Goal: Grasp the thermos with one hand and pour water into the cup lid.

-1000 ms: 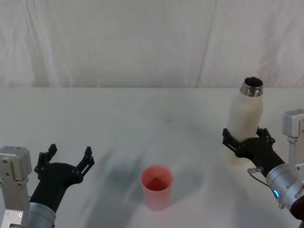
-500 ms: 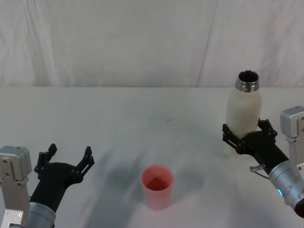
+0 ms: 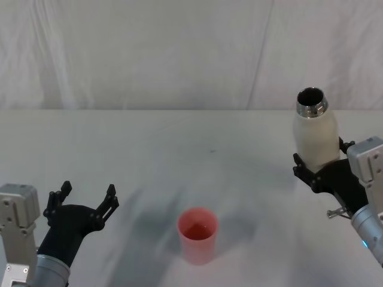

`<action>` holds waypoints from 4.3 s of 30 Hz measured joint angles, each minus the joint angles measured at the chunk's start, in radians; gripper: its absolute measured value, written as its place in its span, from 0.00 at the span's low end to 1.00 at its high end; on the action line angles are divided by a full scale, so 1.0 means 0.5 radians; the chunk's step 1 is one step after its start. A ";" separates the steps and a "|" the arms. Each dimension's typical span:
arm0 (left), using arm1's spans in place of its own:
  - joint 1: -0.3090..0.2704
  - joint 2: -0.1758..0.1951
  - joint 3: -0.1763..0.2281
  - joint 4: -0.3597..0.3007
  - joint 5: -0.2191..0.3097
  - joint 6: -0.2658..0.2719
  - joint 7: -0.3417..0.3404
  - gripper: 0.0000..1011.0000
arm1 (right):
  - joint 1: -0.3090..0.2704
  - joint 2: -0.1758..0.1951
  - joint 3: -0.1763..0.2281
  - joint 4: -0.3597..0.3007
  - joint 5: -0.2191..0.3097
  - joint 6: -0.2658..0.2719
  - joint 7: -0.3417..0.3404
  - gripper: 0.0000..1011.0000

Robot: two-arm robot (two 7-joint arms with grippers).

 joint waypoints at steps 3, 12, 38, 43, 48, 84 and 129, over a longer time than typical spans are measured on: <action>0.000 0.000 0.000 0.000 0.000 0.000 0.000 0.99 | -0.022 0.018 0.003 -0.041 -0.084 -0.007 -0.023 0.95; 0.000 0.000 0.000 0.000 0.000 0.000 0.000 0.99 | -0.078 0.058 -0.026 -0.129 -0.348 -0.041 -0.076 0.95; 0.000 0.000 0.000 0.000 0.000 0.000 0.000 0.99 | -0.189 0.218 -0.156 -0.258 -0.926 -0.097 -0.072 0.95; 0.000 0.000 0.000 0.000 0.000 0.000 0.000 0.99 | -0.187 0.233 -0.178 -0.258 -0.987 -0.093 -0.072 0.95; 0.000 0.000 0.000 0.000 0.000 0.000 0.000 0.99 | -0.183 0.251 -0.203 -0.255 -1.053 -0.087 -0.076 0.95; 0.000 0.000 0.000 0.000 0.000 0.000 0.000 0.99 | -0.125 0.362 -0.383 -0.199 -1.394 -0.121 -0.185 0.95; 0.000 0.000 0.000 0.000 0.000 0.000 0.000 0.99 | 0.030 0.395 -0.578 -0.074 -1.638 -0.077 -0.287 0.95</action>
